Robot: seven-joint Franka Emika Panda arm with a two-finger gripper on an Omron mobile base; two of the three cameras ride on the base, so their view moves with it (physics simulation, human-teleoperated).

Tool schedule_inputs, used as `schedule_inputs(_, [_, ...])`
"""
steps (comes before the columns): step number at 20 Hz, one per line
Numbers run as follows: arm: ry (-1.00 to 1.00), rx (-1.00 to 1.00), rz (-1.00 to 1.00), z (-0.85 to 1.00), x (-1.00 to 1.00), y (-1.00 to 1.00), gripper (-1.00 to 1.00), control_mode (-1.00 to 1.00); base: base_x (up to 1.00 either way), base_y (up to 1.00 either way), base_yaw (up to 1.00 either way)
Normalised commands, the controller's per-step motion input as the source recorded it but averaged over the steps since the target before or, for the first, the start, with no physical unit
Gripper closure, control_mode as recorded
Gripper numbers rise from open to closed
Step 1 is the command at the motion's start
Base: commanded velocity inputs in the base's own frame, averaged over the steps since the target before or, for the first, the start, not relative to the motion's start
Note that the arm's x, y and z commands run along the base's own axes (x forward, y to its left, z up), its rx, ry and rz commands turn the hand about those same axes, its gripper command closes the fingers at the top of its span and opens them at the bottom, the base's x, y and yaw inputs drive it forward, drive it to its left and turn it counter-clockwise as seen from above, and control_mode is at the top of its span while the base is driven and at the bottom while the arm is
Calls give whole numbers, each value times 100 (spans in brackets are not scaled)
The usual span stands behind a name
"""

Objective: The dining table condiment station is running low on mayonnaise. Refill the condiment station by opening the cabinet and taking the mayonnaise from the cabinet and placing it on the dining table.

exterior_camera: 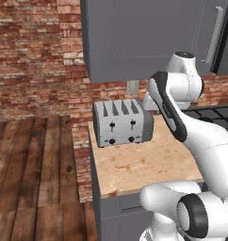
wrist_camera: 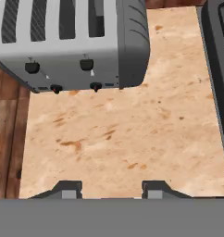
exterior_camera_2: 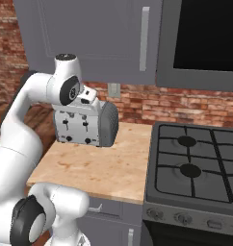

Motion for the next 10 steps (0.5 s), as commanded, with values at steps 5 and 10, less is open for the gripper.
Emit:
schedule_inputs(5, [-23,0,0,2,-35,-2,-100,-100,0,0,0])
schedule_inputs(10, [-80,0,0,29,-87,-45,-100,-100,0,0,0])
